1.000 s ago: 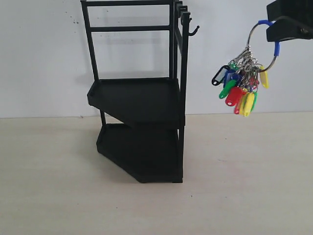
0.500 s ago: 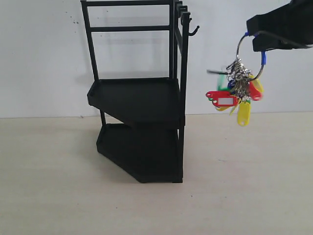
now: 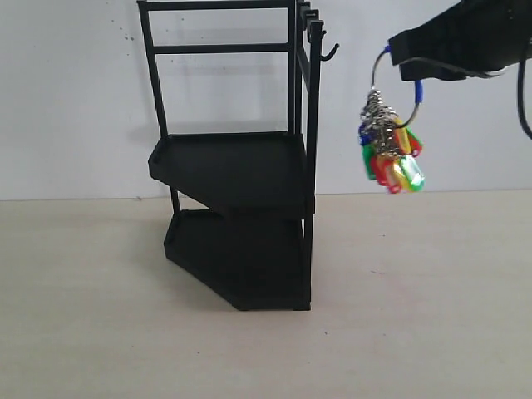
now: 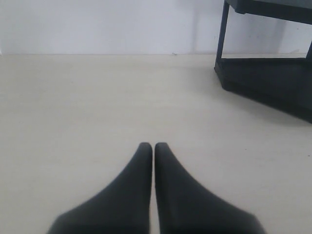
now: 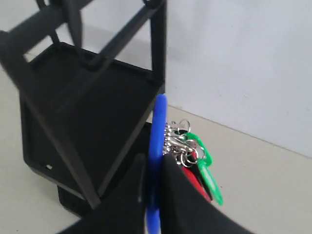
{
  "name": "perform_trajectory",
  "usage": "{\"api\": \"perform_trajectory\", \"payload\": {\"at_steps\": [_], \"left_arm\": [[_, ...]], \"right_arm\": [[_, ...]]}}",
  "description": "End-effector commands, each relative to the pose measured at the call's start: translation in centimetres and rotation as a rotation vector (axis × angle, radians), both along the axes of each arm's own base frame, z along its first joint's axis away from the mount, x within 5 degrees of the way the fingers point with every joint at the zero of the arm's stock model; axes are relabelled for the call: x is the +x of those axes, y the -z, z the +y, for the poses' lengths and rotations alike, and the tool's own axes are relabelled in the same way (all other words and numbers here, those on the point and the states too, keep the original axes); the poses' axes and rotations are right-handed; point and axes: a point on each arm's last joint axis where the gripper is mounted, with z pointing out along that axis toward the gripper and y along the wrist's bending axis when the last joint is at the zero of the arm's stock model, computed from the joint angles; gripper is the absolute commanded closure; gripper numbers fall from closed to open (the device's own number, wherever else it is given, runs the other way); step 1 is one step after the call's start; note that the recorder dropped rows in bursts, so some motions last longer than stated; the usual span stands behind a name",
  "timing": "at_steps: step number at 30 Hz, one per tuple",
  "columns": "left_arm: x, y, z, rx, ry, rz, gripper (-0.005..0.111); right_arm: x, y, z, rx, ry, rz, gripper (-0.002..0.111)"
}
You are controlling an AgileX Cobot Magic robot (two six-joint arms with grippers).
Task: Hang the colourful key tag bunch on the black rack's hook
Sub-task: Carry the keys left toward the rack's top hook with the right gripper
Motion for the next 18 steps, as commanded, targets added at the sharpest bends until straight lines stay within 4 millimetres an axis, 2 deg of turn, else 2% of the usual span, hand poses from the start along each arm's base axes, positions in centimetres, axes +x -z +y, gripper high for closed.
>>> {"api": "perform_trajectory", "payload": {"at_steps": [1,6,13,18], "left_arm": [[0.0,-0.2,0.0,-0.018,-0.007,-0.019,0.102],[0.0,-0.2,0.0,-0.018,-0.007,-0.019,0.102],[0.0,-0.2,0.0,-0.018,-0.007,-0.019,0.102],[0.0,-0.2,0.0,-0.018,-0.007,-0.019,0.102]], "right_arm": [[0.4,-1.0,1.1,0.014,0.02,-0.123,0.109],[1.0,-0.9,0.8,-0.03,0.057,-0.157,0.109],[2.3,0.8,0.5,-0.083,0.105,-0.11,0.109],[2.6,0.7,0.7,-0.035,0.129,-0.126,0.109]]}}
